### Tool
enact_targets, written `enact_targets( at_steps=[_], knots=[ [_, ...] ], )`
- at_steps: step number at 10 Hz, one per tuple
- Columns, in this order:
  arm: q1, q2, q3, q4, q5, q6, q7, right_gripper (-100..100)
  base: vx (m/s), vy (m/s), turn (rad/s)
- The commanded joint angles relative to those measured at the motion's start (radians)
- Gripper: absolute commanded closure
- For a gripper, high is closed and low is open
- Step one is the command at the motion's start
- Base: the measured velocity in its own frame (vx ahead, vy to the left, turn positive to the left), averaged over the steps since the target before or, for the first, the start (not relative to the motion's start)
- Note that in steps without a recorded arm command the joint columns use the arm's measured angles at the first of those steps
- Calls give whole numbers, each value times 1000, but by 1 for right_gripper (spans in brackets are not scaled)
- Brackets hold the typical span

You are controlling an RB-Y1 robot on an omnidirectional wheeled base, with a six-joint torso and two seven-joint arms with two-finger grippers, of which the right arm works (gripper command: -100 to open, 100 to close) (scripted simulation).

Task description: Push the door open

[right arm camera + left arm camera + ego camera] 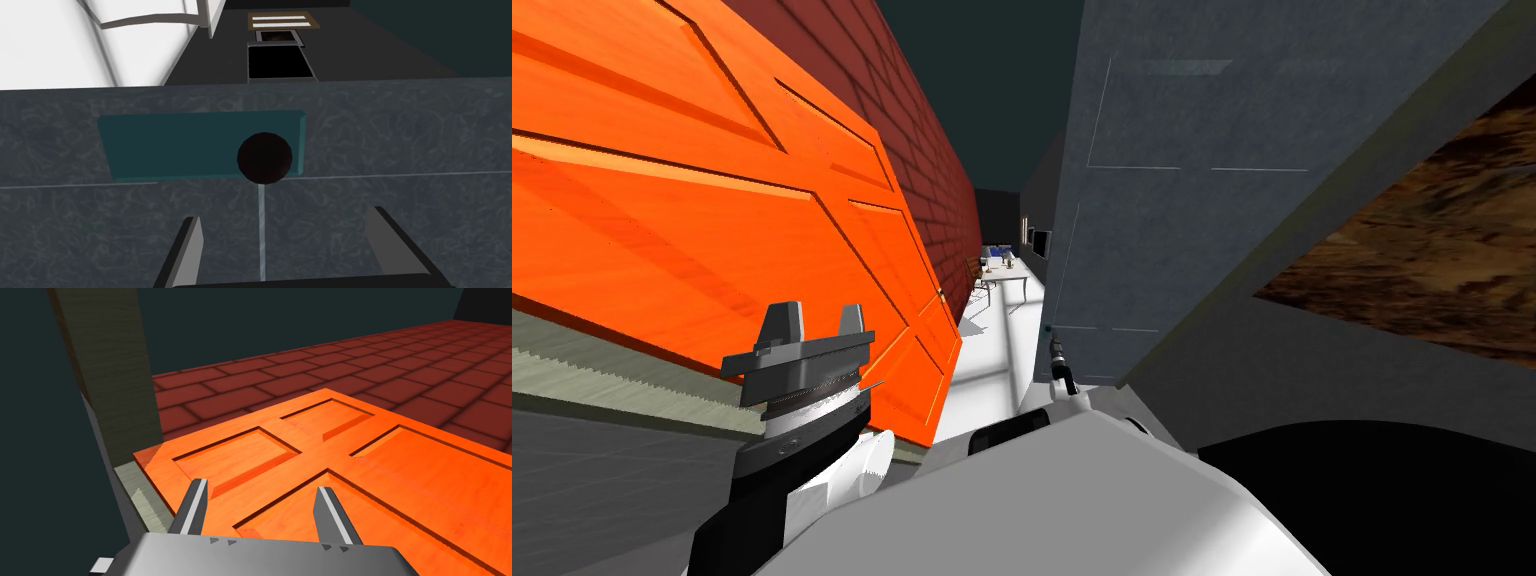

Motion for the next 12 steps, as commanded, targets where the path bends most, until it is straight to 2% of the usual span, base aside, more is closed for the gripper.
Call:
enact_targets(
  at_steps=[1, 3, 4, 5, 10, 12],
  knots=[
    [4, 3, -2, 2, -2, -10, 0, -100, 222, -53, 34],
    [7, 16, -4, 5, -4, -18, 0, -100, 201, -46, 34],
    [8, 11, -3, 1, -3, -13, -1, -100, 75, -18, 6],
    [8, 11, -3, 1, -3, -13, -1, 100, -14, 5, -7],
    [8, 11, -3, 1, -3, -13, -1, 100, -12, 3, 2],
    [9, -5, -19, 4, -14, -10, 5, 100, 129, 5, -22]
  ],
)
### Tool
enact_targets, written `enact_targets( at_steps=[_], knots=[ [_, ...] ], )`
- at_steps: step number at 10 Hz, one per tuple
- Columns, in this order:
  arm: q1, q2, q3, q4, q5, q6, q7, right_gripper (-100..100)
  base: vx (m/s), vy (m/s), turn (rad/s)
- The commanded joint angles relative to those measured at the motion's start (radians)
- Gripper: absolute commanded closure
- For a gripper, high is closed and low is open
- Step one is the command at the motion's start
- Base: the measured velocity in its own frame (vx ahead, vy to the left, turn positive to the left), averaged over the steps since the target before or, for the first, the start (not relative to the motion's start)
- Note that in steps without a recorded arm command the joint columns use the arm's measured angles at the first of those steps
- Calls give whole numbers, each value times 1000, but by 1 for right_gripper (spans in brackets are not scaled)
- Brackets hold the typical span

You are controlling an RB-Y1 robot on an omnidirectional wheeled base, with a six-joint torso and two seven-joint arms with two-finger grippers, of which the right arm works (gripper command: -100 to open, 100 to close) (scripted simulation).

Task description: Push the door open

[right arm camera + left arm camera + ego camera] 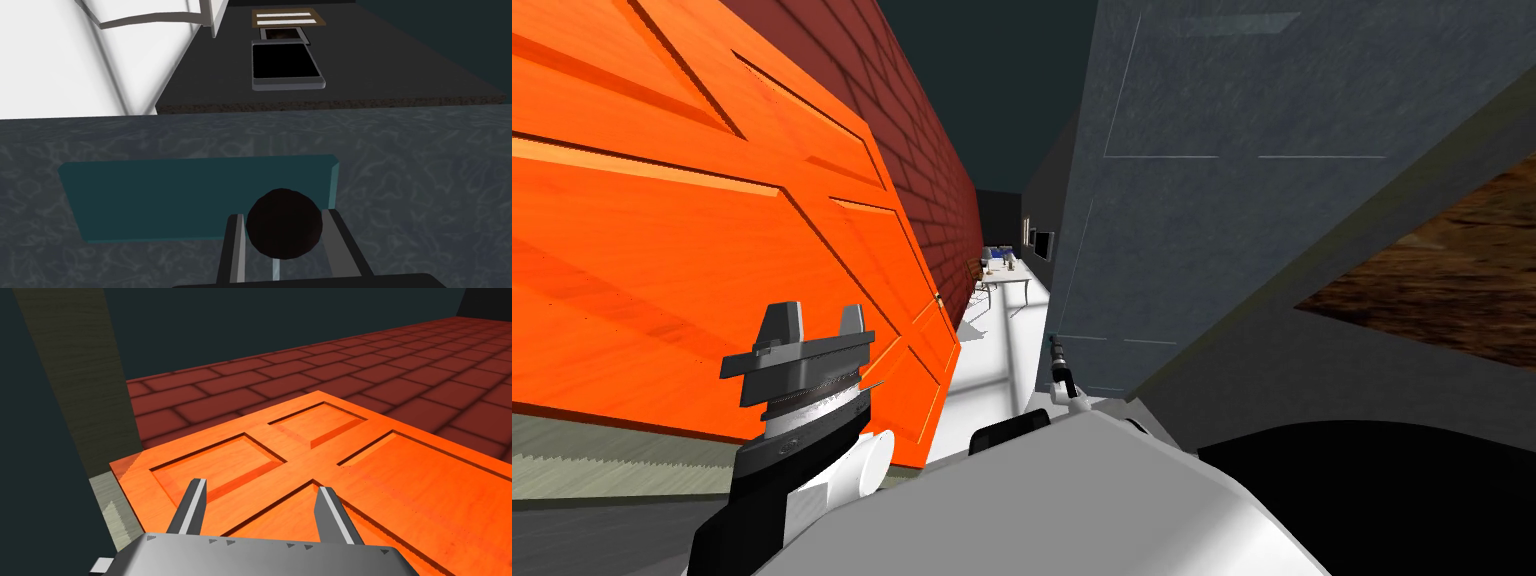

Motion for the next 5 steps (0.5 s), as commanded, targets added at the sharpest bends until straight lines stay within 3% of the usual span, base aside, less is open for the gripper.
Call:
enact_targets(
  at_steps=[1, 5],
  knots=[
    [8, -9, -8, -31, -4, 6, 5, 100, 121, 16, -16],
    [7, -33, -45, -29, -28, 6, 16, 100, 179, 11, -35]
  ],
)
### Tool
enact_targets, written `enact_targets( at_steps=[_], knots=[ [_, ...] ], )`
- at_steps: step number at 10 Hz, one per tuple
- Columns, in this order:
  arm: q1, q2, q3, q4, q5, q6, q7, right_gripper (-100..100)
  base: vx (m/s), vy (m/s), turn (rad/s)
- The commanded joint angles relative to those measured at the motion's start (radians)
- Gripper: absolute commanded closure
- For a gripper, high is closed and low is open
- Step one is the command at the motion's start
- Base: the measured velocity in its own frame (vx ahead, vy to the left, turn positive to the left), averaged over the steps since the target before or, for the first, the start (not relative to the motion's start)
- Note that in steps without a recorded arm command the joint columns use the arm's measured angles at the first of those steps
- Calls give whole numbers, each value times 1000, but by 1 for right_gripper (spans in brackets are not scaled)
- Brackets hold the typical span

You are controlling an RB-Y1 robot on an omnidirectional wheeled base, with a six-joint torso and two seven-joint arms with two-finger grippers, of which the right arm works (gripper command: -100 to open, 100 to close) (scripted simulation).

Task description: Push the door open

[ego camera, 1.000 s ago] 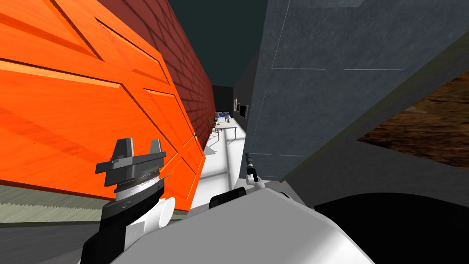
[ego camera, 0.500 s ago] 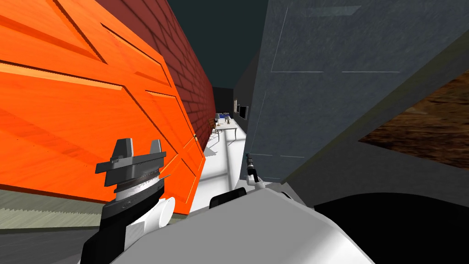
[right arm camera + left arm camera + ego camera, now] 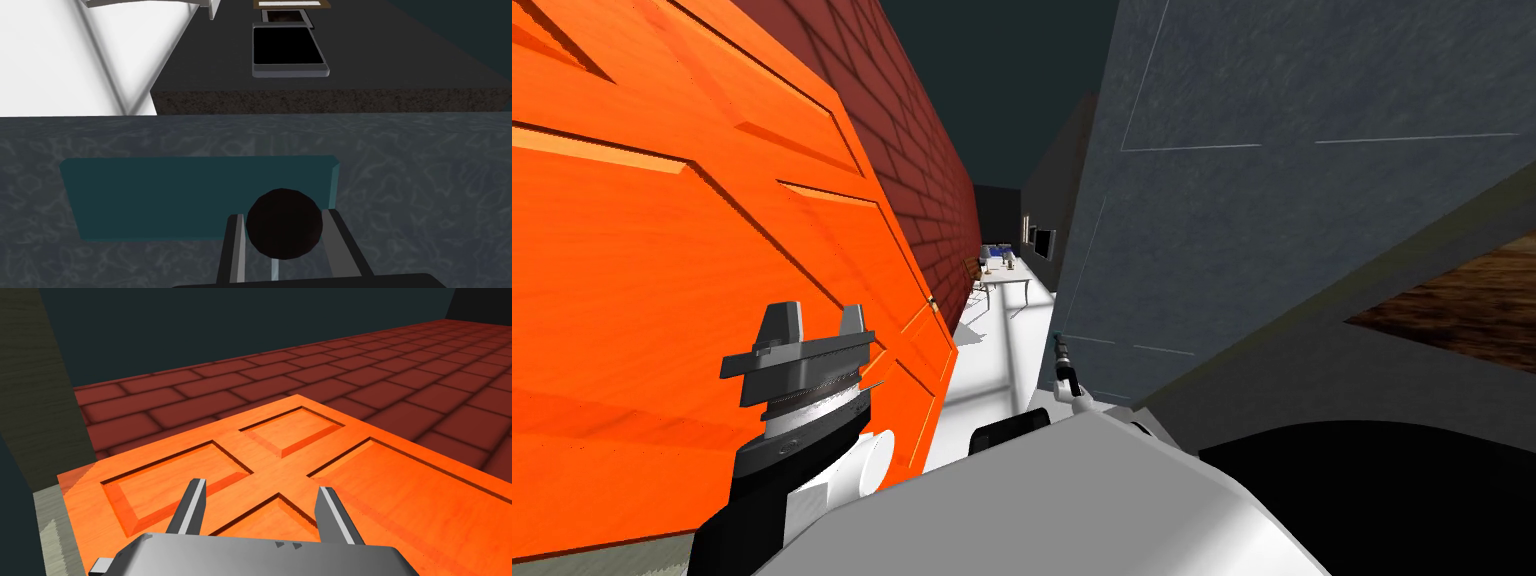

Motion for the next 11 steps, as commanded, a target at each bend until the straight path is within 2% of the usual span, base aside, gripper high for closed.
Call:
enact_targets(
  at_steps=[1, 4, 5, 8, 10, 11],
  knots=[
    [-12, -20, -24, 18, -14, -16, 5, 100, 229, 0, -47],
    [-12, -24, -34, 19, -20, -16, 8, 100, 126, -6, -18],
    [-12, -31, -54, 20, -34, -16, 13, 100, 134, 20, -53],
    [-12, -39, -85, 21, -55, -16, 23, 100, 205, 19, -82],
    [-12, -39, -85, 21, -55, -16, 23, 100, 106, -28, -41],
    [1, -27, -85, -4, -59, 0, 27, -100, -75, 116, -41]
  ],
)
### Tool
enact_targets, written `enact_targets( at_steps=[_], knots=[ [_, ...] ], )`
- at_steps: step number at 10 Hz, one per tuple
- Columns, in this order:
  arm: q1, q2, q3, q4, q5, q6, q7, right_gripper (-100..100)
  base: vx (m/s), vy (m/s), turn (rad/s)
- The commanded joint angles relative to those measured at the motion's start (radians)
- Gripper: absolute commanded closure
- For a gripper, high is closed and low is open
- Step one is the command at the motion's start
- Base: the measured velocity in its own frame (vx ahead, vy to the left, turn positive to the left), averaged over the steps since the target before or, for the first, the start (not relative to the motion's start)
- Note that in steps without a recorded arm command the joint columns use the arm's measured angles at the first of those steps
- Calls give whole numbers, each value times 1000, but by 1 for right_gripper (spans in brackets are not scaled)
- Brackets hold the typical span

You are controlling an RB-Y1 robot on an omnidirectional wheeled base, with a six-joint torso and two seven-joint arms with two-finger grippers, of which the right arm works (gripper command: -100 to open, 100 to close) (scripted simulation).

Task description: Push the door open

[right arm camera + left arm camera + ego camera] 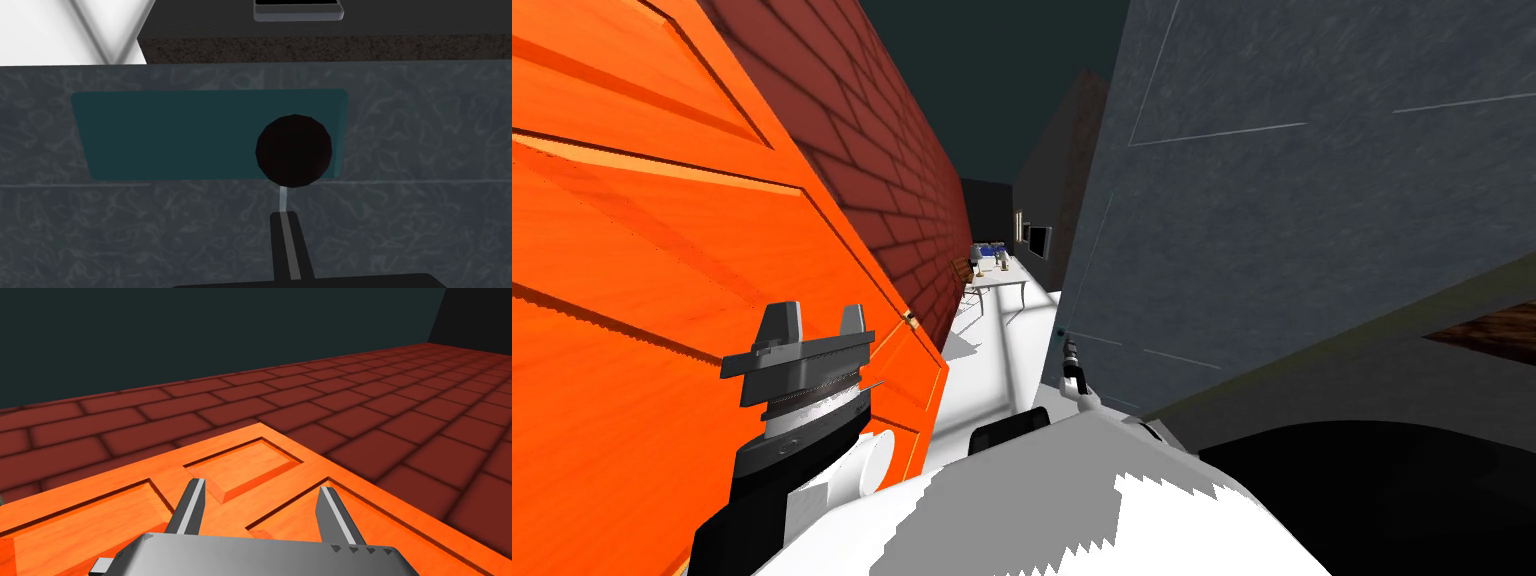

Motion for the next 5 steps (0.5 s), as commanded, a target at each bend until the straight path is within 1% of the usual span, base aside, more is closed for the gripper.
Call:
enact_targets(
  at_steps=[1, 3, 5],
  knots=[
    [1, 7, -2, -4, -4, 5, 2, -100, -130, 154, -58],
    [0, 20, -7, -8, -11, 7, 5, -100, -176, 174, -46],
    [0, 38, -11, -12, -18, 9, 7, -100, -177, 221, -48]
  ],
)
